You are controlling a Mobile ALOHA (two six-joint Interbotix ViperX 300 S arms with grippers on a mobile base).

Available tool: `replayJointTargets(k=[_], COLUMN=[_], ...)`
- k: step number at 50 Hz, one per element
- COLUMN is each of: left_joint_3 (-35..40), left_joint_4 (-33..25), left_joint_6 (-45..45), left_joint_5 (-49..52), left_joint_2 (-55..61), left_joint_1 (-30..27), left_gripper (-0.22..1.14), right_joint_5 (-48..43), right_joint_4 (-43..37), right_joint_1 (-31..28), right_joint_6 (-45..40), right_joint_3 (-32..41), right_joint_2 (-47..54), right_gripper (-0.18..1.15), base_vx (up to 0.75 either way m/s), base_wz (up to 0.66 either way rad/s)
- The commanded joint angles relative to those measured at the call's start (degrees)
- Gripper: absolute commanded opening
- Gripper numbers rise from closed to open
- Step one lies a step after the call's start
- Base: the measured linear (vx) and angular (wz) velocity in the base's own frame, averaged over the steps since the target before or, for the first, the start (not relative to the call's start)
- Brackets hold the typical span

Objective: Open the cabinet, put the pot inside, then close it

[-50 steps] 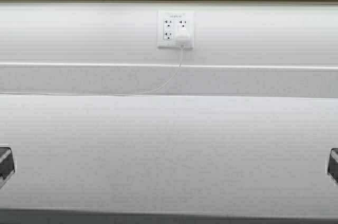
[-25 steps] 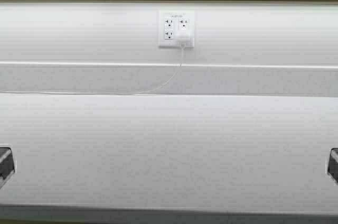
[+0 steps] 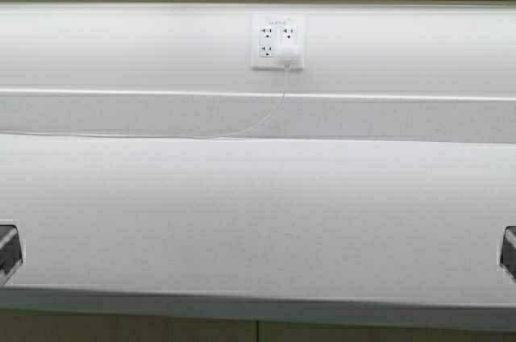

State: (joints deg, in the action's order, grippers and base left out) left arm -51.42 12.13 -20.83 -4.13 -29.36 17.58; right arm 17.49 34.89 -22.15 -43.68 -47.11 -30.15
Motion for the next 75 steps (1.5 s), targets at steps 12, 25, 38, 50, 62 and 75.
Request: replayJointTargets(k=[12, 25, 38, 50, 62, 75], left_joint_3=[0.6, 0.7, 1.0, 1.2, 3.9, 6.9], left_joint_4=[0.4, 0.5, 0.5, 0.5, 0.6, 1.1], left_joint_6=[0.2, 0.2, 2.7, 5.9, 8.4, 9.2], left_joint_5=[2.2, 3.2, 4.1, 4.2, 4.3, 8.5], left_joint_2=[-1.8, -1.8, -1.5, -0.1, 2.8, 1.3], left_joint_1=[0.8, 0.8, 0.8, 0.7, -3.7, -13.4], left_gripper=[0.03, 0.03, 0.03, 0.03, 0.03, 0.03], right_joint_5=[0.0, 0.3, 0.1, -0.7, -1.8, 1.6], right_joint_4=[1.0, 2.6, 2.7, 3.5, 3.5, 5.4], right_joint_1=[-0.2, -0.2, -0.2, -0.2, -0.2, 7.2], right_joint_6=[0.3, 0.2, 0.1, -0.1, -0.4, 0.0], right_joint_3=[-2.0, -1.7, -1.5, -1.6, -0.4, 3.1], right_joint_2=[-5.5, -5.2, -5.1, -3.7, -2.5, -3.5], right_gripper=[0.08, 0.08, 0.08, 0.08, 0.08, 0.08], base_vx=[-0.15, -0.17, -0.28, -0.29, -0.29, -0.24], base_wz=[0.04, 0.03, 0.00, -0.01, 0.00, 0.01])
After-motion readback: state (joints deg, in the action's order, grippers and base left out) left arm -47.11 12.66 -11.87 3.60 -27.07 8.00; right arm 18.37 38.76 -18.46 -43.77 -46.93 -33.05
